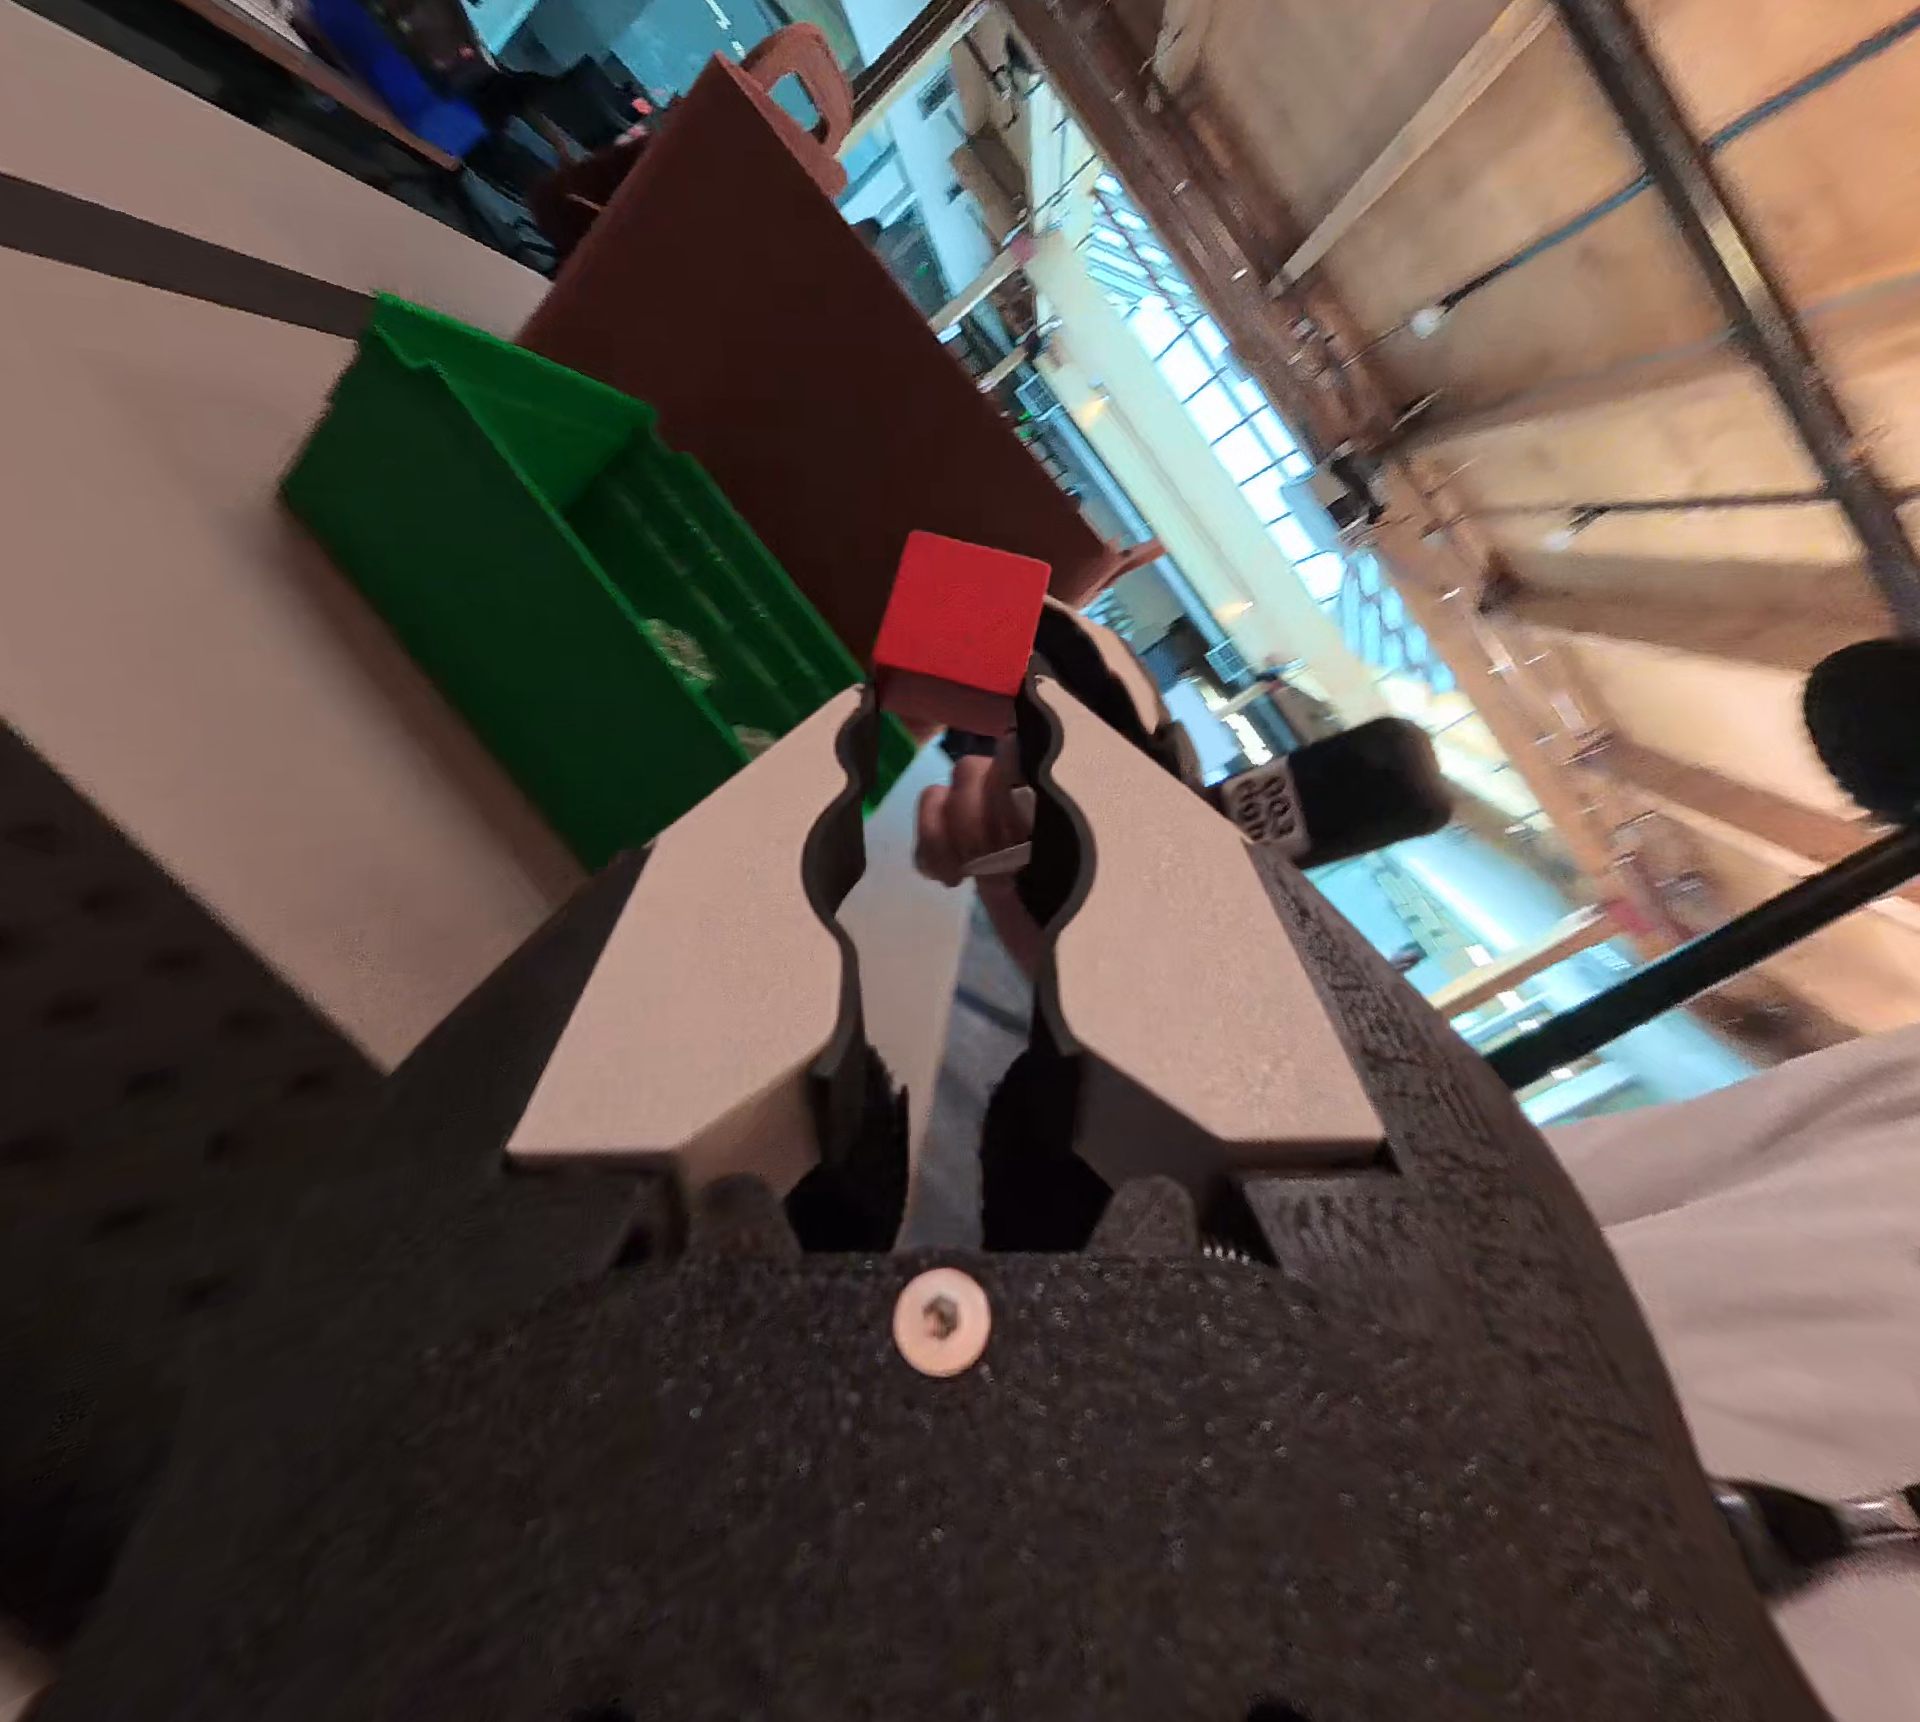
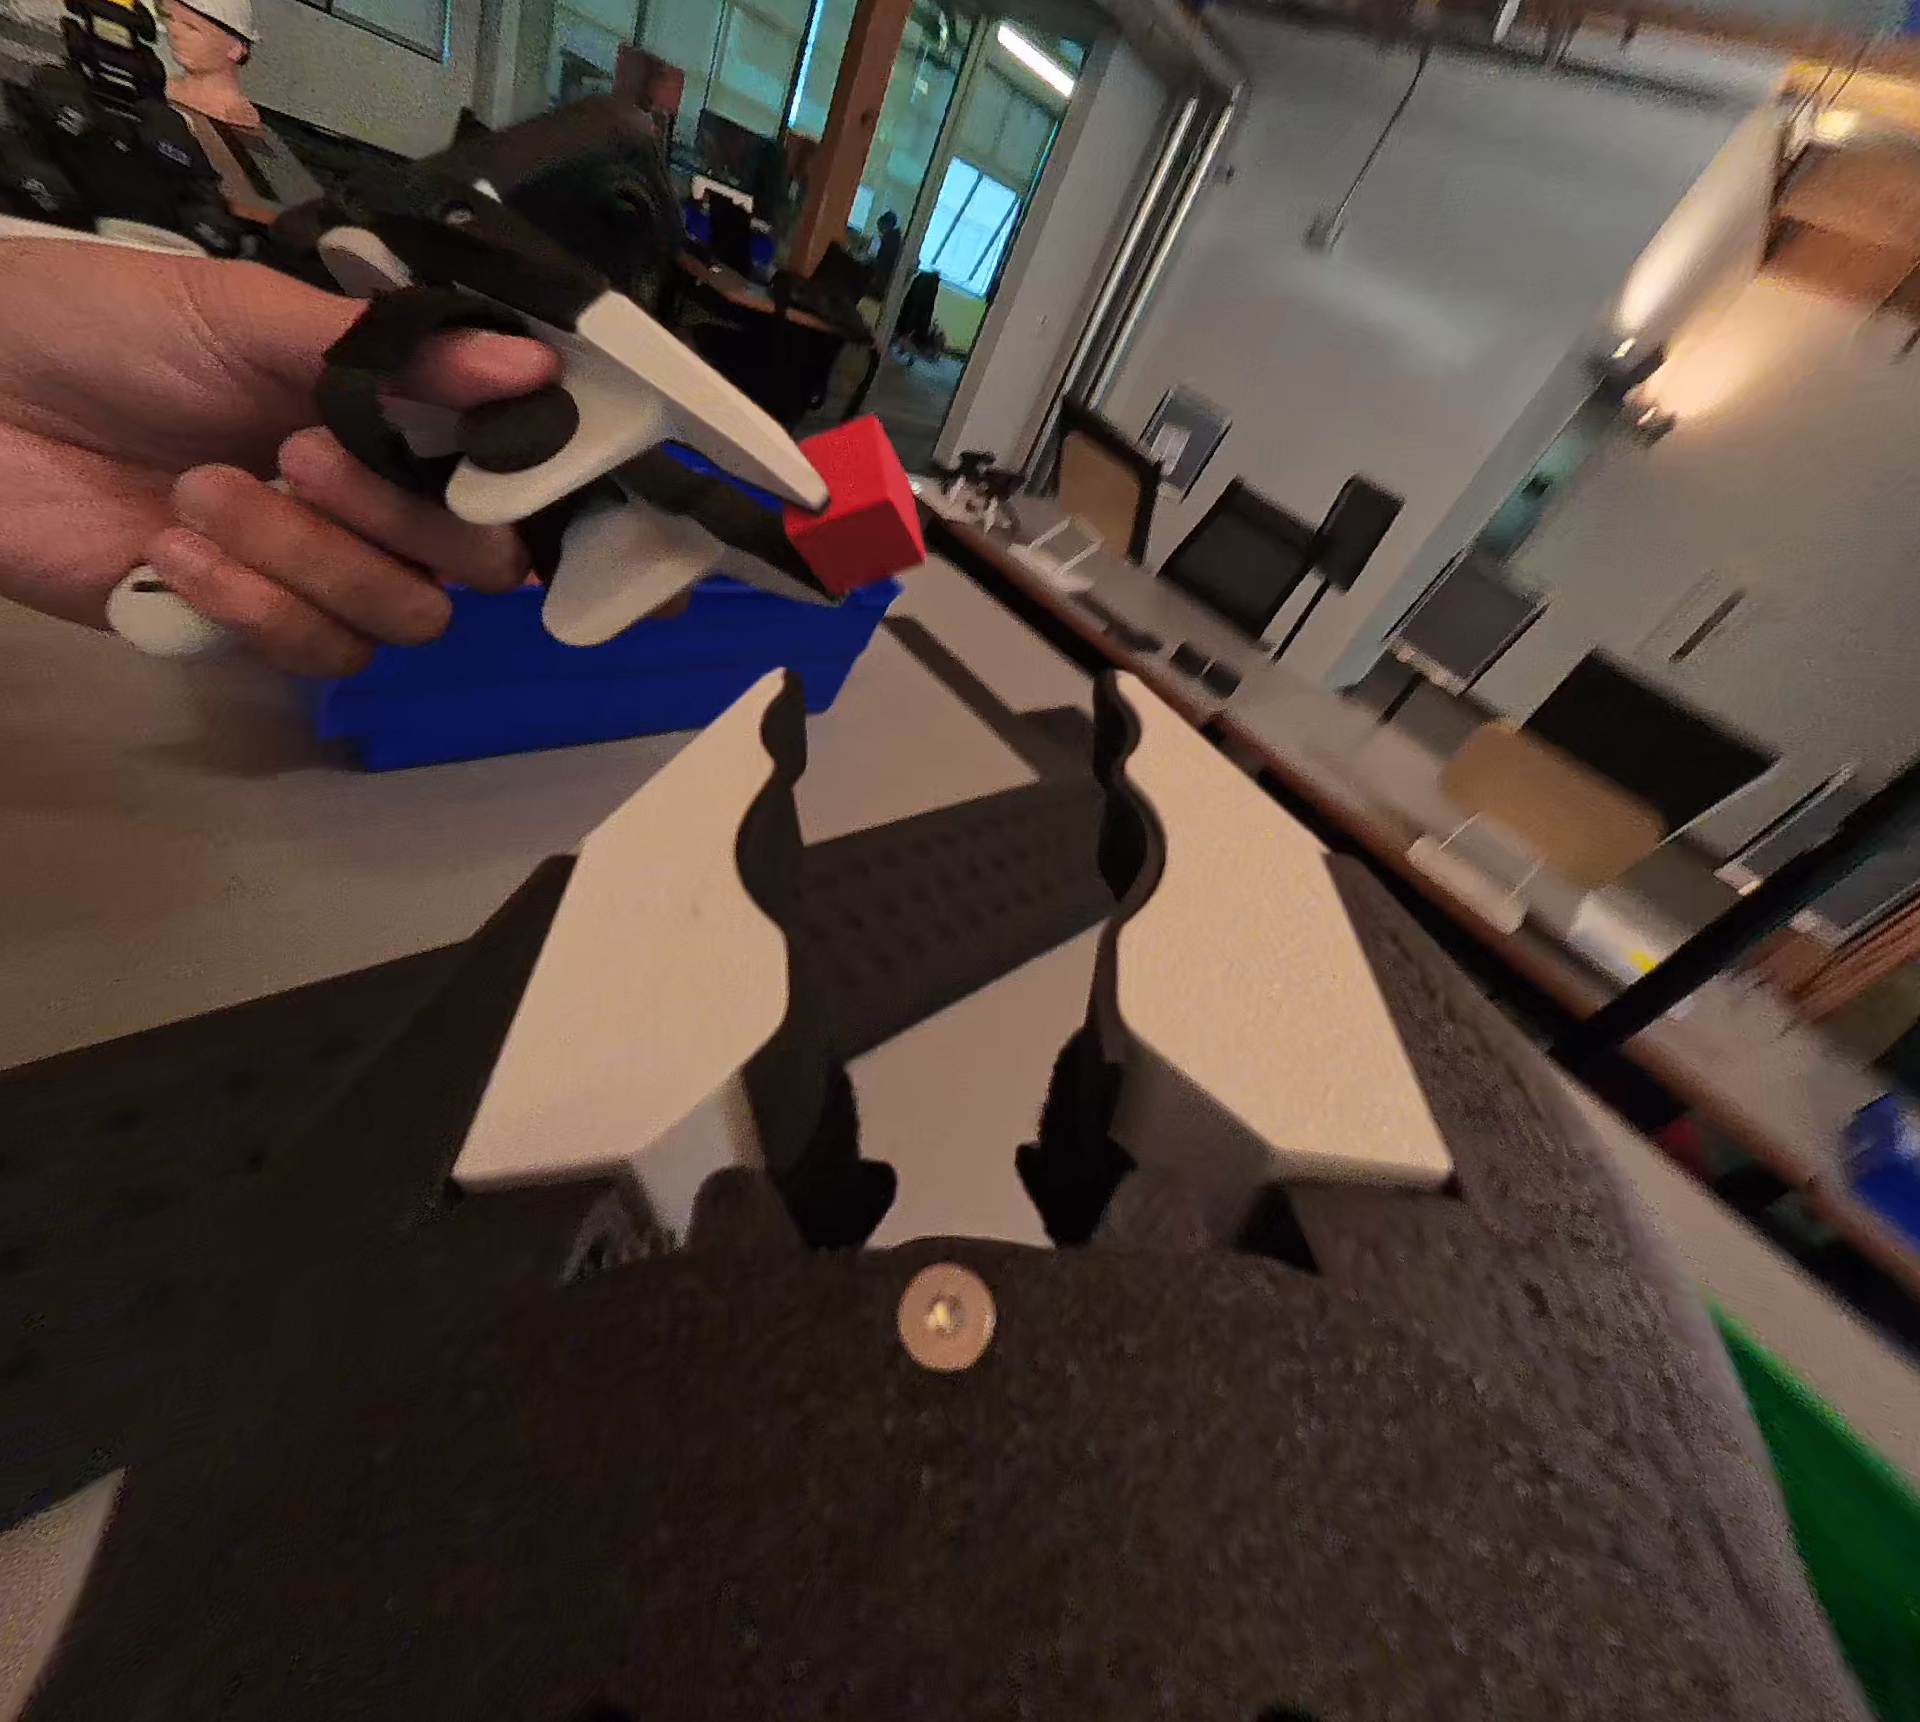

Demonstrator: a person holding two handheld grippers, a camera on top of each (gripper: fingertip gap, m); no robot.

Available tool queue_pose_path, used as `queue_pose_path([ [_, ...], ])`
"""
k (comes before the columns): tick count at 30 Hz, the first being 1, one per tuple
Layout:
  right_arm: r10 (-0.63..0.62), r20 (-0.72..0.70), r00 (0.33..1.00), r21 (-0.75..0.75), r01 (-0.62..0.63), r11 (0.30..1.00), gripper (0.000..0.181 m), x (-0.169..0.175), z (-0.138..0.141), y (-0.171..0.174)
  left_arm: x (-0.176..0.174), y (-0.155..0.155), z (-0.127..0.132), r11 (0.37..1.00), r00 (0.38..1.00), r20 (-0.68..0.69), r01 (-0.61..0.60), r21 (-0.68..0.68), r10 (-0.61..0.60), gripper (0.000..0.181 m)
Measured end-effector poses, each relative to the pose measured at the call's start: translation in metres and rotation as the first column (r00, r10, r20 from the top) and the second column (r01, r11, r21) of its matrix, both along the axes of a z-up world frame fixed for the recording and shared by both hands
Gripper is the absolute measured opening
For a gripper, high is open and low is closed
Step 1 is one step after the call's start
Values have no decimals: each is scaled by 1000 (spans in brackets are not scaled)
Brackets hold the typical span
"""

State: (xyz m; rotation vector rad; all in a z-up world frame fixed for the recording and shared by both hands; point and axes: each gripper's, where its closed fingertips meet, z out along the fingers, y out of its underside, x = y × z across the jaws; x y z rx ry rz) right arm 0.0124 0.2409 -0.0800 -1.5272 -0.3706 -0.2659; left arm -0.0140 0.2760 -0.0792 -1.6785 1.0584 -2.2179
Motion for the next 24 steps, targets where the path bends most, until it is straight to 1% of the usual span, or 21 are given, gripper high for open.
queue_pose_path([
  [2, 27, 52, 998, 14, -28, 1000, 53, -11, 7, 11, 0, -5, 11, 995, 999, 23, 43, -95, -41, 27],
  [4, 58, 53, 997, -9, -58, 998, 54, -17, 7, 22, -2, -10, 21, 976, 994, 48, 101, -191, -94, 28],
  [6, 56, 81, 995, 13, -57, 998, 55, -18, 12, 28, -3, -17, 27, 955, 988, 56, 154, -251, -145, 27],
  [7, 48, 99, 994, 45, -52, 998, 54, -18, 19, 28, -3, -19, 25, 950, 986, 37, 164, -266, -160, 27],
  [9, 54, 125, 991, 94, -66, 993, 46, -21, 28, 27, -3, -23, 26, 935, 983, 44, 182, -305, -177, 27],
  [12, 71, 212, 975, 78, -89, 993, 29, -27, 24, 23, -1, -32, 22, 905, 974, 37, 221, -363, -224, 27],
  [14, 44, 266, 963, 89, -70, 994, 27, -25, 23, 19, 2, -37, 21, 891, 972, 42, 230, -390, -232, 28],
  [16, 86, 254, 963, 28, -96, 995, 27, -20, 16, 13, 6, -42, 15, 916, 973, 21, 222, -336, -228, 28],
  [17, 83, 257, 963, 5, -87, 996, 27, -10, 15, 7, 8, -40, 12, 938, 981, 8, 185, -294, -192, 32],
  [18, 40, 262, 964, -1, -41, 999, 27, 11, 17, 1, 7, -36, 10, 959, 990, -2, 134, -250, -139, 38],
  [19, -2, 243, 970, -18, 7, 1000, 26, 38, 19, -7, 3, -32, 8, 978, 996, -12, 84, -192, -88, 43],
  [20, -24, 198, 980, -65, 38, 997, 26, 67, 16, -14, -4, -30, 5, 992, 999, -23, 40, -123, -43, 44],
  [22, -50, 62, 997, -225, 63, 972, 26, 125, 0, -26, -20, -29, -8, 999, 997, -66, -32, 15, 33, 44],
  [23, -71, -12, 997, -347, 63, 936, 26, 149, -18, -29, -29, -28, -17, 995, 992, -102, -67, 75, 74, 43],
  [24, -110, -63, 992, -506, 63, 860, 26, 169, -43, -34, -37, -27, -28, 986, 983, -138, -103, 133, 121, 43],
])
